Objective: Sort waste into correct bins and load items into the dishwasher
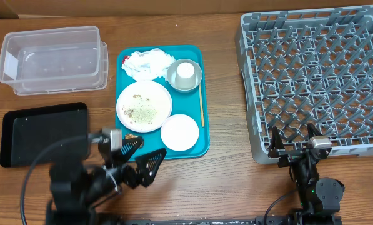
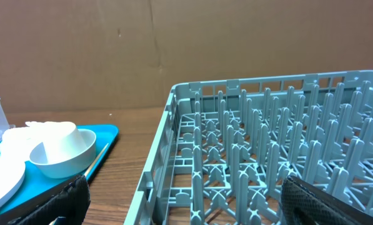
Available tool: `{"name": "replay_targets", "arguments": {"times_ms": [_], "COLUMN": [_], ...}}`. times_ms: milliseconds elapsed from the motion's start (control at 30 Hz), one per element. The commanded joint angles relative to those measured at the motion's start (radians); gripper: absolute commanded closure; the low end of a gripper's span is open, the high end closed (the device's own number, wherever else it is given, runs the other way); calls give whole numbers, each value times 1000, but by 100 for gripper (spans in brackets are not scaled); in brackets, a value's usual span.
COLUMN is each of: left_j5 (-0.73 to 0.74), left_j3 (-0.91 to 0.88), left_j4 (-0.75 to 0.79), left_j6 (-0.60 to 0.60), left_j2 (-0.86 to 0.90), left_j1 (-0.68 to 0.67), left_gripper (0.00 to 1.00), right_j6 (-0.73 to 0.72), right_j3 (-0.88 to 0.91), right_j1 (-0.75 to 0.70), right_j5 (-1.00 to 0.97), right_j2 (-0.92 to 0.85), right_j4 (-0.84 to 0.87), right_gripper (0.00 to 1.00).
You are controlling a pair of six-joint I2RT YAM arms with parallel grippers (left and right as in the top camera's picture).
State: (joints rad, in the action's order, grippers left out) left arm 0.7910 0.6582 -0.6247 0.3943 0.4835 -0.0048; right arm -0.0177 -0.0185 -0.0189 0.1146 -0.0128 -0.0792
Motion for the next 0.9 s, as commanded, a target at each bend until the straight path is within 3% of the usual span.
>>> {"name": "replay_targets", "arguments": {"times_ms": [0, 200, 267, 367, 533, 600, 800, 867], "left_j5": [13, 149, 134, -29, -481, -587, -597, -552], "left_j3": [156, 255, 266, 275, 279, 279, 279, 279], "left_j4": [-93, -135, -155, -204, -268, -247, -128, -92], "left_j6": [-223, -244, -246, -226, -48, 12, 43, -15], "left_j2": [181, 403, 449, 490, 534, 551, 598, 620], "left_j1": [5, -2, -31, -117, -341, -412, -473, -475], "left_gripper": [0, 0, 0, 0, 0, 0, 0, 0], "right_j6": [7, 7, 7, 7, 7, 7, 7, 7], "right_j3": [10, 10, 10, 10, 10, 10, 10, 10], "right_j1": [-3, -3, -3, -3, -3, -3, -3, -3], "right_j5": [-8, -8, -8, -8, -8, -8, -8, -8], "right_j2": [10, 10, 10, 10, 10, 10, 10, 10], "right_j4": [4, 5, 4, 4, 4, 4, 4, 4], "right_gripper": [0, 0, 0, 0, 0, 0, 0, 0]}}
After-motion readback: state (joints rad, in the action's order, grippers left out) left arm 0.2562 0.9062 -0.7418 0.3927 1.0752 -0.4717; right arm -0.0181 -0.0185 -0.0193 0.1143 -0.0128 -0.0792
